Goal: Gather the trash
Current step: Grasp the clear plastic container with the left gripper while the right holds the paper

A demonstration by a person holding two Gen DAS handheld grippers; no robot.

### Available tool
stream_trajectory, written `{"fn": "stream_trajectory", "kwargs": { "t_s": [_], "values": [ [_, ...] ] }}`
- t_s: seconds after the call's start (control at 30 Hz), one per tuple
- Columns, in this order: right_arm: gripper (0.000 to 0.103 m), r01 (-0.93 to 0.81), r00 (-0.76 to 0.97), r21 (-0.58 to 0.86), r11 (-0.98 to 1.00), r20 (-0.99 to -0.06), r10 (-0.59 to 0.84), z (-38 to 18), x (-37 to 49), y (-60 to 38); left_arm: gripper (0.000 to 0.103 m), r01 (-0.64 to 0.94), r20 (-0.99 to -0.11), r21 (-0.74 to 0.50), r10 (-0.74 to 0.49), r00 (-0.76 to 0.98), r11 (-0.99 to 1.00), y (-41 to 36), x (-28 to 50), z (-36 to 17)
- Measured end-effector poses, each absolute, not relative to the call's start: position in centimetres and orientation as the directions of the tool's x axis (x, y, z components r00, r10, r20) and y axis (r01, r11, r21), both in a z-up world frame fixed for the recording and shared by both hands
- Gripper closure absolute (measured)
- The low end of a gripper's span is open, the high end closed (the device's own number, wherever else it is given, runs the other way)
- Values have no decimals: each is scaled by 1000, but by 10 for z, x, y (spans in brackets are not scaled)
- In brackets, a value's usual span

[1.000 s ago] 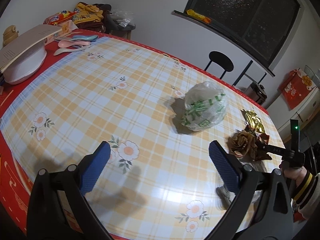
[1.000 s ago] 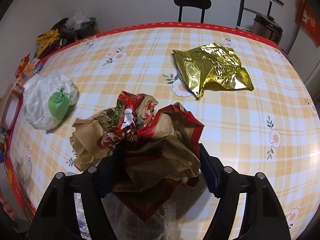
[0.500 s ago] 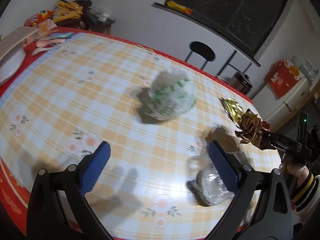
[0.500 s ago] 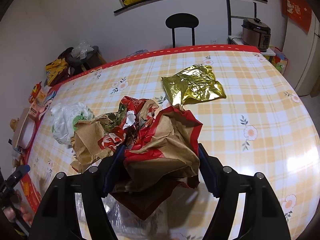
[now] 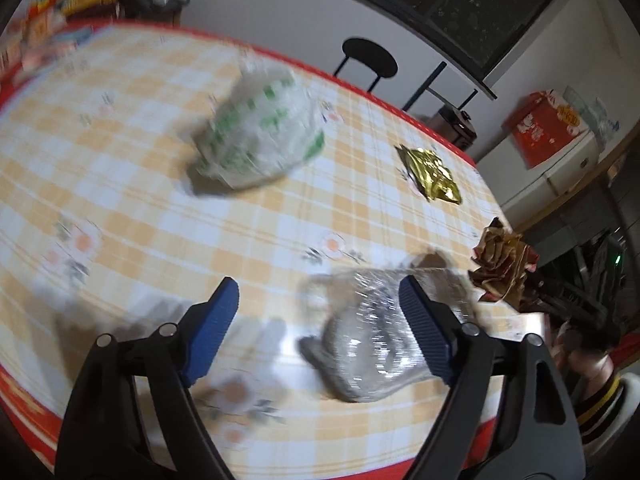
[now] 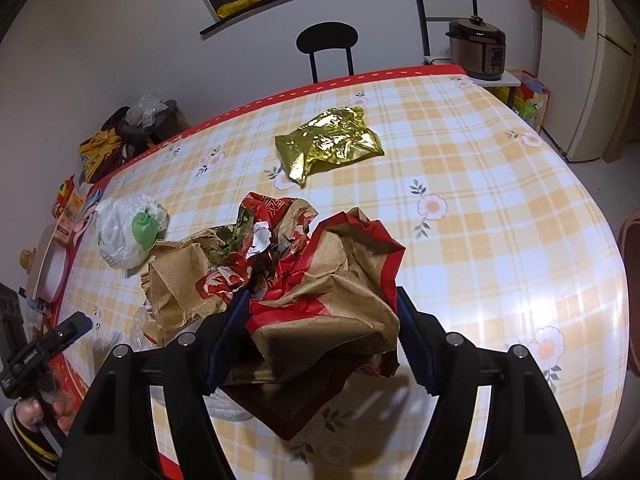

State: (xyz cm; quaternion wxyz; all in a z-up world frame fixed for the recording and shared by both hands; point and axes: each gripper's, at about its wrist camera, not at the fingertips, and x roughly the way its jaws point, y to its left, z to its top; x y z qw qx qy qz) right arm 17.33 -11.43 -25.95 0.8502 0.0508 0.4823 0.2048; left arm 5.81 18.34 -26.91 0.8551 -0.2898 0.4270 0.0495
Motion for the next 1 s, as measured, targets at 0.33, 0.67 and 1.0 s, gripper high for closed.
{"fn": "stream_trajectory", "kwargs": {
  "t_s": [0.33,0.67,1.0],
  "values": [
    [33,-280,447,276,919,-810,380,-260,168,-131,38,-361,-739,-607,-337,583,707,169,82,-318],
    [33,-276,447,276,921,-811,377,-261,166,-134,43,-352,-716,-660,-411,565,664,169,103,-337],
    [33,-275,447,284,919,-808,384,-258,164,-137,46,-351,-707,-682,-454,542,642,166,115,-343]
  ]
}}
